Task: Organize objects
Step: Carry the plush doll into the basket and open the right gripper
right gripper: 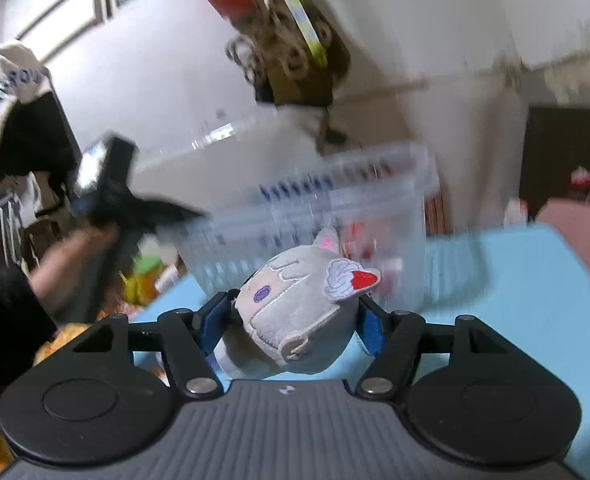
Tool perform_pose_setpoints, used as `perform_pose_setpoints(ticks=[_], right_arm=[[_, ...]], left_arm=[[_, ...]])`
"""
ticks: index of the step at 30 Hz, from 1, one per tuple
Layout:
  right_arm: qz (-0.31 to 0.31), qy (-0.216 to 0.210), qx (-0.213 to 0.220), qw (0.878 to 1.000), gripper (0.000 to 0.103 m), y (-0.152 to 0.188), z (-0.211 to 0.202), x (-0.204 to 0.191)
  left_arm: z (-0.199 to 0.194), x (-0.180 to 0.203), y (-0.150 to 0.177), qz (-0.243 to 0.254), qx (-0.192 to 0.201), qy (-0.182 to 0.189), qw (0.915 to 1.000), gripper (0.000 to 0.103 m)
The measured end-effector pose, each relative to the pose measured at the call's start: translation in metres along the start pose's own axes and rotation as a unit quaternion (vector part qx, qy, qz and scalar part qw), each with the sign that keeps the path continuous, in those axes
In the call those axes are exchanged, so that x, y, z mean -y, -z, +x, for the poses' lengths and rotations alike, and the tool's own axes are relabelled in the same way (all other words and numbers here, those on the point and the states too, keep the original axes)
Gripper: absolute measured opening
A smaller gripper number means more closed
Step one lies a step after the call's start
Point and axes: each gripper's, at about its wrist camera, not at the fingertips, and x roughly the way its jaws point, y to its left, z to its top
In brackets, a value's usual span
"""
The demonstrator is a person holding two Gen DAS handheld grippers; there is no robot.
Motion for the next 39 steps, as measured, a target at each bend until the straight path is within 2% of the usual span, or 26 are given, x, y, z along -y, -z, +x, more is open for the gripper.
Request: perform_pose_setpoints(ticks=[4,6,10,13,19,23,25,26,27,28,34,39], right_arm=[[-0.039,0.002,0.044,0.998,0.069,-0.040,-0.010,-0.013],[-0.064,0.013,0.058,0.996,0.069,-0.070,-0.003,-0.017],[-0.091,0.044,0.072,0.992,0.069,-0.123,0.022,-0.022],[-0.099,0.051,0.063,0.992,0.069,-0.142,0.043,-0.024],[-0.096,0.055,-0.004,0.994,0.069,-0.134,0.095,-0.015],[-0.080,0.066,-0.022,0.994,0.070,-0.124,0.115,-0.004],[-0.077,0.071,-0.035,0.994,0.078,-0.121,0.123,0.002],[-0.077,0.079,-0.033,0.993,0.083,-0.120,0.123,0.005],[-0.078,0.090,-0.028,0.993,0.099,-0.118,0.124,0.007],[-0.079,0.095,-0.025,0.992,0.103,-0.120,0.125,0.008],[-0.082,0.105,-0.022,0.991,0.103,-0.114,0.116,0.011],[-0.079,0.093,-0.011,0.992,0.103,-0.106,0.098,0.012]], left_arm=[[0.000,0.000,-0.001,-0.002,-0.001,-0.001,1.0000,0.036],[0.000,0.000,-0.001,-0.003,-0.002,-0.001,1.0000,0.036],[0.000,-0.001,-0.001,-0.006,-0.003,-0.001,1.0000,0.037],[0.000,-0.002,-0.001,-0.006,-0.002,0.001,1.0000,0.037],[0.000,-0.002,-0.001,-0.009,-0.003,0.006,0.9999,0.037],[0.000,-0.003,0.000,-0.009,-0.002,0.010,0.9999,0.037],[0.000,-0.003,0.000,-0.008,-0.002,0.012,0.9999,0.037],[0.000,-0.003,0.000,-0.008,-0.002,0.013,0.9999,0.037],[0.001,-0.003,0.000,-0.008,-0.002,0.013,0.9999,0.037],[0.001,-0.003,0.000,-0.008,-0.001,0.013,0.9999,0.037],[0.001,-0.003,0.000,-0.009,-0.002,0.012,0.9999,0.037],[0.000,-0.003,0.000,-0.009,-0.002,0.012,0.9999,0.037]])
